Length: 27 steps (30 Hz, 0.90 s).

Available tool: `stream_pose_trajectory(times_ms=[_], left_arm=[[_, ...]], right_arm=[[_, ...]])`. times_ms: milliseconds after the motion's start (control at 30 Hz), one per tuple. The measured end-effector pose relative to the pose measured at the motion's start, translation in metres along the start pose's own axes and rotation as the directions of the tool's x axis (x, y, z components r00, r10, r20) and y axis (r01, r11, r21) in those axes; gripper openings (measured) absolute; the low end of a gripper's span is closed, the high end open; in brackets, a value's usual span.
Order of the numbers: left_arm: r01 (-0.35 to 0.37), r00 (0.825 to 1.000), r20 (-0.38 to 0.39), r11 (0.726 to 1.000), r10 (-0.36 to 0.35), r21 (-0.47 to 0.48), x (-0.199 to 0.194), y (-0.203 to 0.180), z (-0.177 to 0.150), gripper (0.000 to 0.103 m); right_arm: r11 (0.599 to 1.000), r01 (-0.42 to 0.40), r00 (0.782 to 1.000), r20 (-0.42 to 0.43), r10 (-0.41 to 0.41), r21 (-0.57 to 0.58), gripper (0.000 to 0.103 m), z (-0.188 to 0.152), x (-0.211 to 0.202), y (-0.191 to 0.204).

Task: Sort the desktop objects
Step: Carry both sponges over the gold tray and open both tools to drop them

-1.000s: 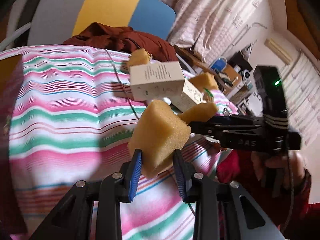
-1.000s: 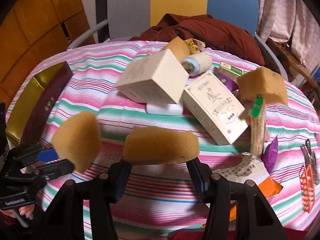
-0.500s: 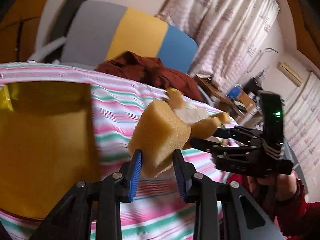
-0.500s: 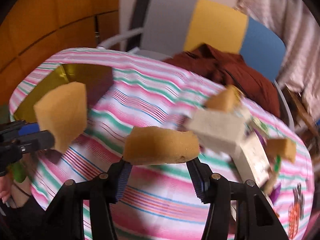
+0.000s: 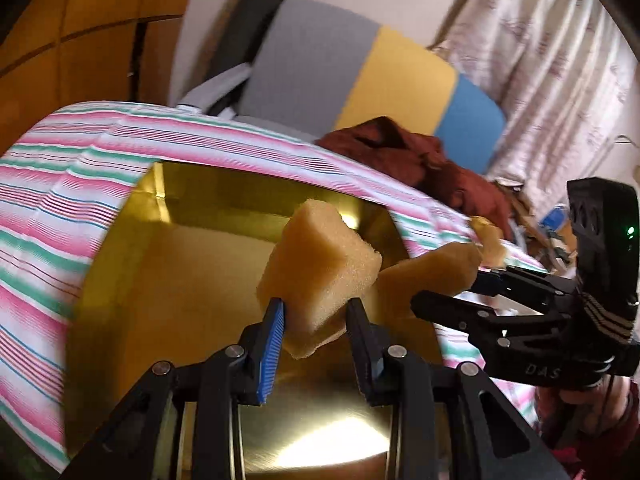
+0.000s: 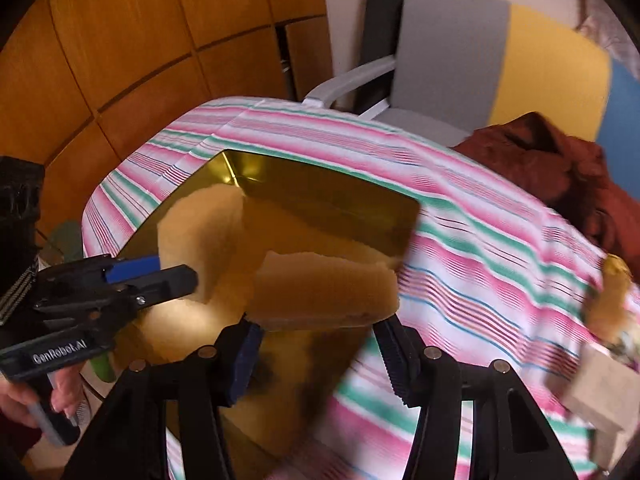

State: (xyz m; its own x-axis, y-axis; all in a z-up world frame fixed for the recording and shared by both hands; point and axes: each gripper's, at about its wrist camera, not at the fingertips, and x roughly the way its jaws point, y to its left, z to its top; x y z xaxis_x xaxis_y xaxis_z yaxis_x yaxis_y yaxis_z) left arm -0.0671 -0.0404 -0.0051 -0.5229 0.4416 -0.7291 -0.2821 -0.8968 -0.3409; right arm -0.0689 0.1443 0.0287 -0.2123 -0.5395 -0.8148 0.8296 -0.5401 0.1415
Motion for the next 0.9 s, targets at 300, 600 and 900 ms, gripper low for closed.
stream_pose_trajectory(times_ms=[300, 600, 900], left_arm=[[-0.177, 0.983, -0.050, 0.983, 0.175, -0.041, 0.032, 0.054, 0.035, 0.032], [-0.205, 0.976, 0.035, 0.961, 0.215, -0.187, 0.013, 0.079, 0.037, 0.046], [-0.085, 0.983, 0.132, 0.956, 0.126, -0.281, -0.011, 0.055, 0.018, 0.047]], right_arm=[[0.992, -0.072, 0.992, -0.096, 0.082, 0.105, 0.059, 0.049, 0.084, 0.006], [0.961, -0.219, 0.976, 0.043, 0.215, 0.167, 0.084, 0.074, 0.084, 0.011], [0.971, -0.218, 0.972, 0.114, 0.207, 0.094, 0.084, 0.047, 0.023, 0.009]])
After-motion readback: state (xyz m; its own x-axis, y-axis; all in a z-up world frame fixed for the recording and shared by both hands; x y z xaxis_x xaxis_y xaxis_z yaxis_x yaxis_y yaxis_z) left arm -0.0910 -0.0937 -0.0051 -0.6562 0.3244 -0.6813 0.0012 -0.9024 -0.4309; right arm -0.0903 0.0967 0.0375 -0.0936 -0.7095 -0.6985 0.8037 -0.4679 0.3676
